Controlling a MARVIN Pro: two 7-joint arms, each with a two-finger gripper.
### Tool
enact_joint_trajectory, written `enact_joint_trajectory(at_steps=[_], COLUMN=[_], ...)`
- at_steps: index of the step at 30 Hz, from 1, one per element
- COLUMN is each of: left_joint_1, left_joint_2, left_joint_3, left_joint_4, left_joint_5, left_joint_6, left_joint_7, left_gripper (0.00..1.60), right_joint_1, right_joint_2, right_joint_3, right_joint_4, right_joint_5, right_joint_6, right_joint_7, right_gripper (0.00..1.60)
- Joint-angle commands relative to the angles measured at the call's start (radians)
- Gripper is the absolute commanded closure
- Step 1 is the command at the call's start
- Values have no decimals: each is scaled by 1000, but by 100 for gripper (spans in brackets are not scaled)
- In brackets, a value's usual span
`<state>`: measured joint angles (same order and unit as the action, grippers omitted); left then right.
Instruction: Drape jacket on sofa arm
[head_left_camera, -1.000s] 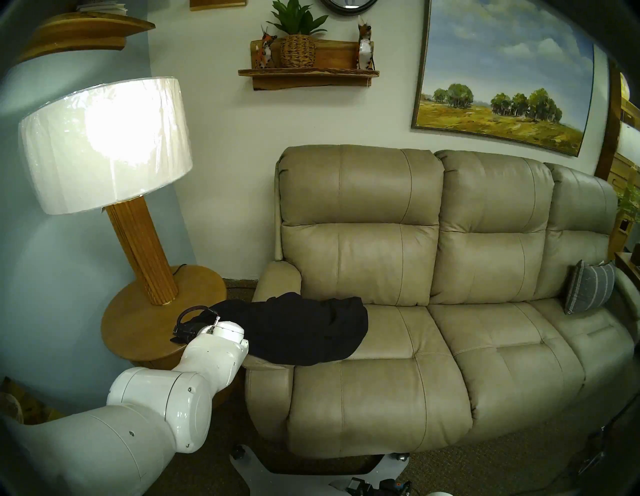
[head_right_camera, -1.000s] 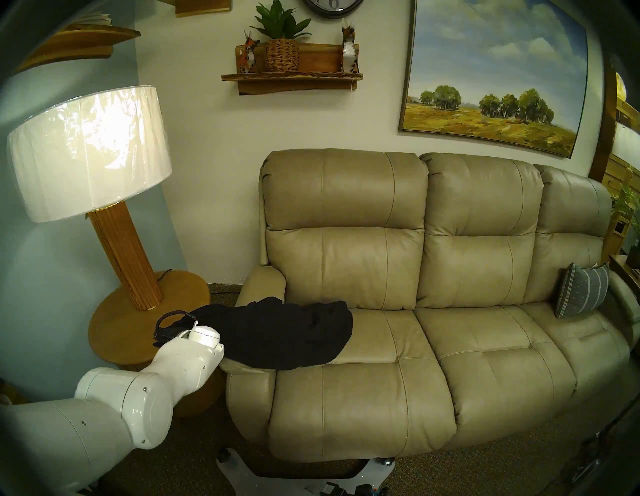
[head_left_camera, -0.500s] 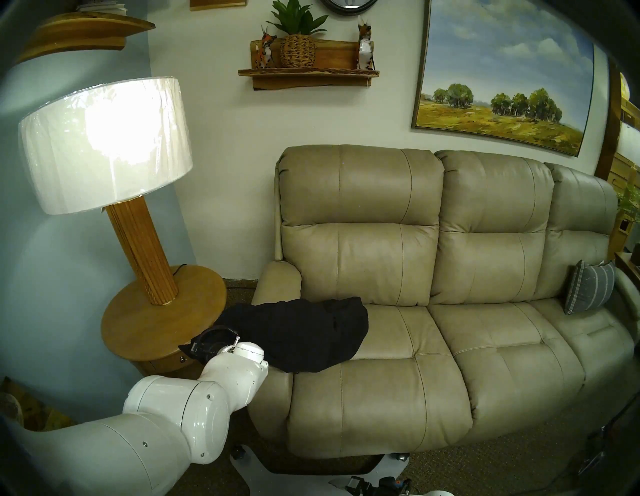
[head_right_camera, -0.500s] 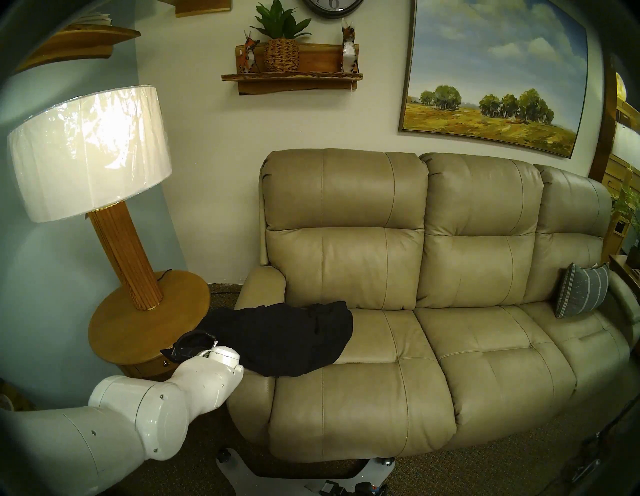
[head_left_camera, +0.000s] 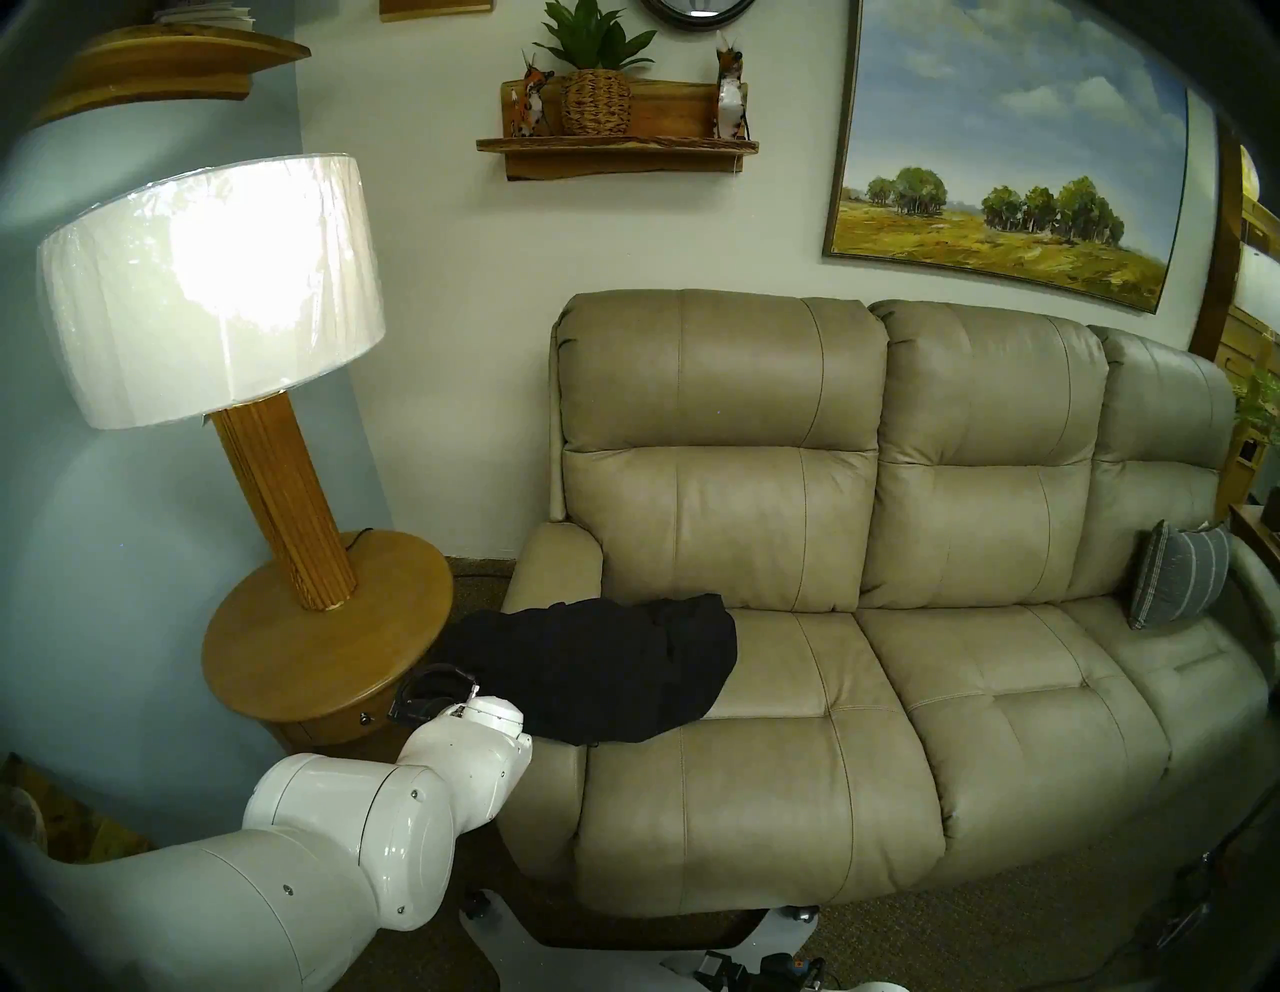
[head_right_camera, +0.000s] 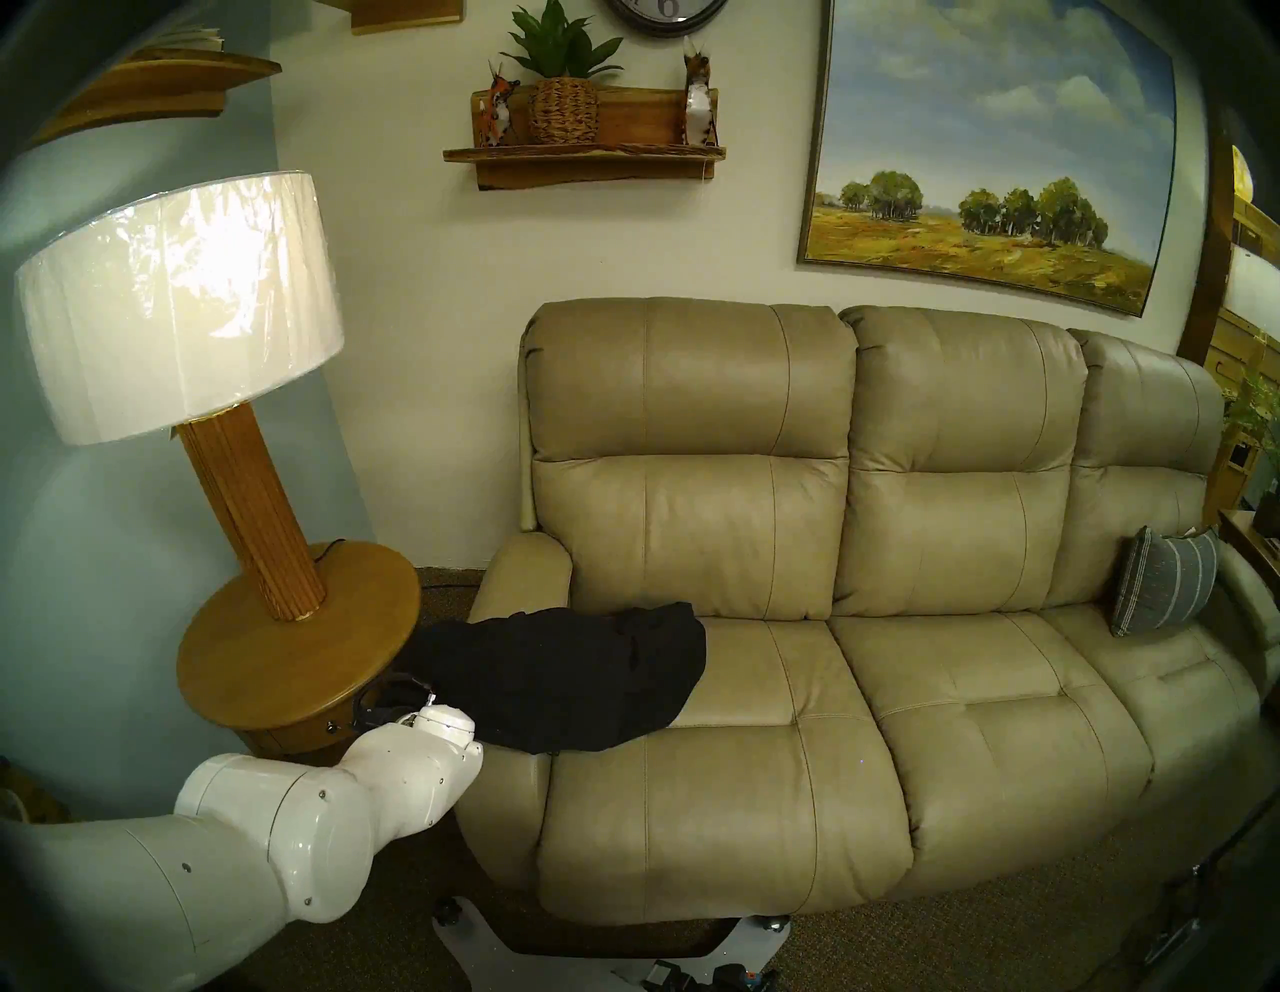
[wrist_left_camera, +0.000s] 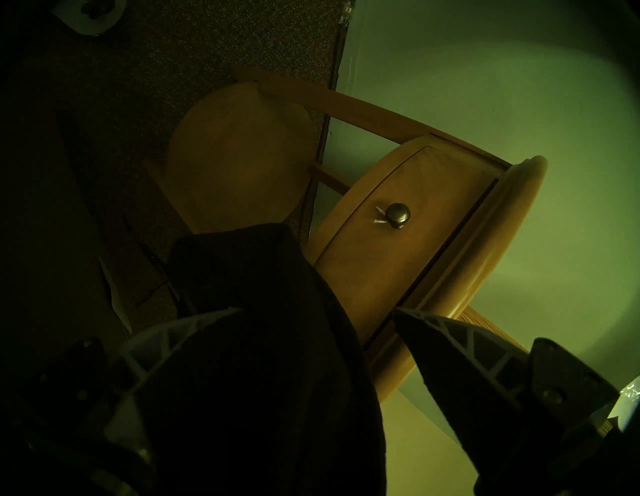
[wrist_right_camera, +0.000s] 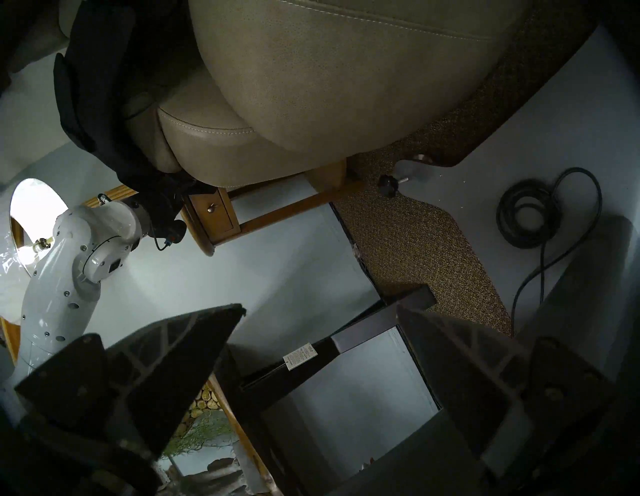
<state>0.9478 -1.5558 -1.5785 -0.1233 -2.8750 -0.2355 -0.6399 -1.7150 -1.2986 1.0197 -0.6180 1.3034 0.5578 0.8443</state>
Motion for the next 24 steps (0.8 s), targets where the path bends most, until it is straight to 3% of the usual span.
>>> enact_joint_trajectory(at_steps=[1, 13, 14, 15, 24], left_joint_1=[93, 267, 237, 273, 302], left_joint_2=[-68, -148, -121, -129, -137], left_joint_3=[38, 85, 70, 82, 140], left_joint_4=[10, 23, 23, 23, 23], left_joint_5=[36, 82, 72, 84, 147], left_joint_6=[73, 82, 67, 84, 98], left_joint_7=[-64, -245, -224, -244, -292], left_gripper=[0, 0, 0, 0, 0], right_joint_1=[1, 6, 5, 5, 6], right_joint_2=[0, -9, -10, -12, -17], right_joint_3=[5, 4, 4, 3, 5], right_joint_4=[6, 8, 8, 8, 7], right_joint_5=[7, 11, 10, 10, 14], right_joint_6=[3, 1, 1, 0, -2], right_joint_7=[15, 13, 13, 13, 11], right_gripper=[0, 0, 0, 0, 0])
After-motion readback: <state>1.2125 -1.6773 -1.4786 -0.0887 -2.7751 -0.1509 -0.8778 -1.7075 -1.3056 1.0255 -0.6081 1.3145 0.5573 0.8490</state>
